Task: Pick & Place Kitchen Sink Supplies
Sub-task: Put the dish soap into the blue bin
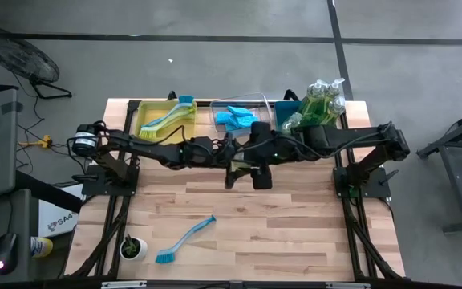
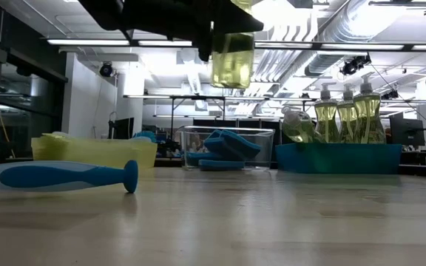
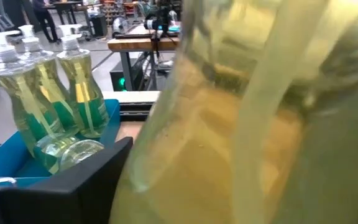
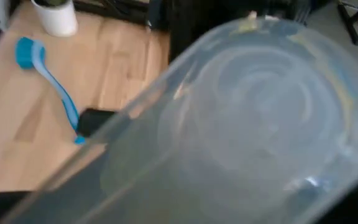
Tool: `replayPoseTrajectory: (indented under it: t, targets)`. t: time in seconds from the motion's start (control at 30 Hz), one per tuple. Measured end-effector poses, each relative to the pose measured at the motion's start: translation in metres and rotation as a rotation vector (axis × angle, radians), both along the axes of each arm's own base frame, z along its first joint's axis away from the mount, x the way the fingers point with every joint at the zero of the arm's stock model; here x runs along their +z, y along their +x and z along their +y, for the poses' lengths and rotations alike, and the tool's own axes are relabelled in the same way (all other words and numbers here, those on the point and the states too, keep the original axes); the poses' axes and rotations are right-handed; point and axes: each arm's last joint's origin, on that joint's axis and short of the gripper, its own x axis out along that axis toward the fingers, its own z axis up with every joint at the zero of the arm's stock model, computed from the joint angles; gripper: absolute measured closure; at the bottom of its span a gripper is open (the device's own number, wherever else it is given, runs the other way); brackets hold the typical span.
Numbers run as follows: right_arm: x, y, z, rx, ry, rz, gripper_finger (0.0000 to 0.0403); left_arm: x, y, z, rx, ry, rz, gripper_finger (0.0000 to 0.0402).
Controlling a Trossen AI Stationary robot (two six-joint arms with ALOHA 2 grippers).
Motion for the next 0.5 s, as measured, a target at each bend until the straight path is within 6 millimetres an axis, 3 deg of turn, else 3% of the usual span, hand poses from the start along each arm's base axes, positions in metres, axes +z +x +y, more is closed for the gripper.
replayPoseTrajectory:
  t: [0.17,0.5]
  targets:
    - [-0.004,-0.003,-0.001,-0.014,-0.010,0.045,0.0137,0.001,0.000,0.001,0.019,-0.001,-0.004,0.0048]
    - [-0.009,-0.011,-0.005,-0.129,-0.024,0.124,0.0137,0.003,-0.007,0.002,0.072,0.035,0.067,0.0044]
